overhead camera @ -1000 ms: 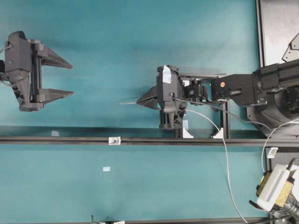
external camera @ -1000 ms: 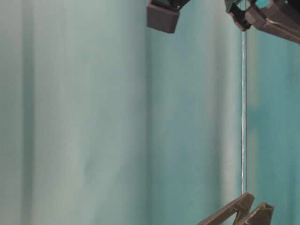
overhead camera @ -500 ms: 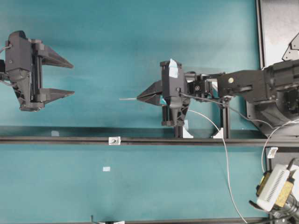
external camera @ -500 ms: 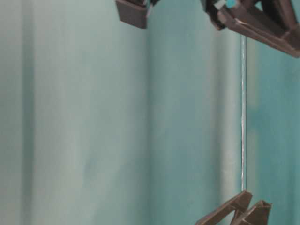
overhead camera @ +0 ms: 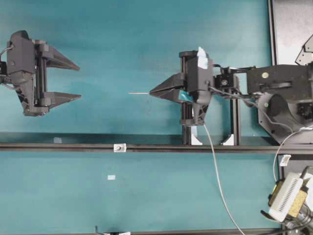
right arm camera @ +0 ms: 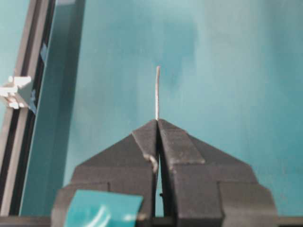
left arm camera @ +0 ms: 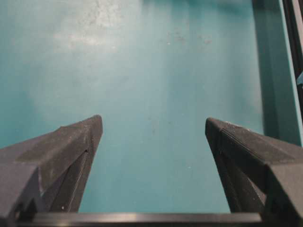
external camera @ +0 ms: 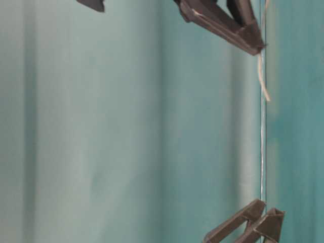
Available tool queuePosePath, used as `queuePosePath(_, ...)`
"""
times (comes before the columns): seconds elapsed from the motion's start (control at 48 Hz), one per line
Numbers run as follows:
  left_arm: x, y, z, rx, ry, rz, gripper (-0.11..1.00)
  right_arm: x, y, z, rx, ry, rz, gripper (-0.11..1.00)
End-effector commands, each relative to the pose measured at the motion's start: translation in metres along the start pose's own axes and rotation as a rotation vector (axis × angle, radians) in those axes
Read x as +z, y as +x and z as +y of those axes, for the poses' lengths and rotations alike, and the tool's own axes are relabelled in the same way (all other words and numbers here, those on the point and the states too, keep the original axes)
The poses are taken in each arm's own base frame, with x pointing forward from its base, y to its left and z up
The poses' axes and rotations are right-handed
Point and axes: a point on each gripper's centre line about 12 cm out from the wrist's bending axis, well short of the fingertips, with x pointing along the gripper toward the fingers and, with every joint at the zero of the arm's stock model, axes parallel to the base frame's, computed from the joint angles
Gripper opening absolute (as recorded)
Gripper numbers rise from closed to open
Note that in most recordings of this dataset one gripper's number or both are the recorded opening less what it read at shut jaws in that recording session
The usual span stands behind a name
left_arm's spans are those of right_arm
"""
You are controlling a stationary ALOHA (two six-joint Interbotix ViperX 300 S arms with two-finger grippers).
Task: Insert the wire into the hole on the right side and pull it with the left arm.
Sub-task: 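Lift the wire with the right gripper and carry it toward the rail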
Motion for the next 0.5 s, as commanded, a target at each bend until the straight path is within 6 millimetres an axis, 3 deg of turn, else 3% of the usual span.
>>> queuePosePath(0.0,0.014,0.000,0.001,0.003,-0.004,-0.043,0.81,0.010,-0.008,0.000,0.004,0.000,-0.044,0.02)
queuePosePath(0.479,0.017,0.001,-0.003,-0.010,-0.002,-0.052,0.81,-0.006,-0.023,-0.001,0.018,0.023,-0.111,0.02)
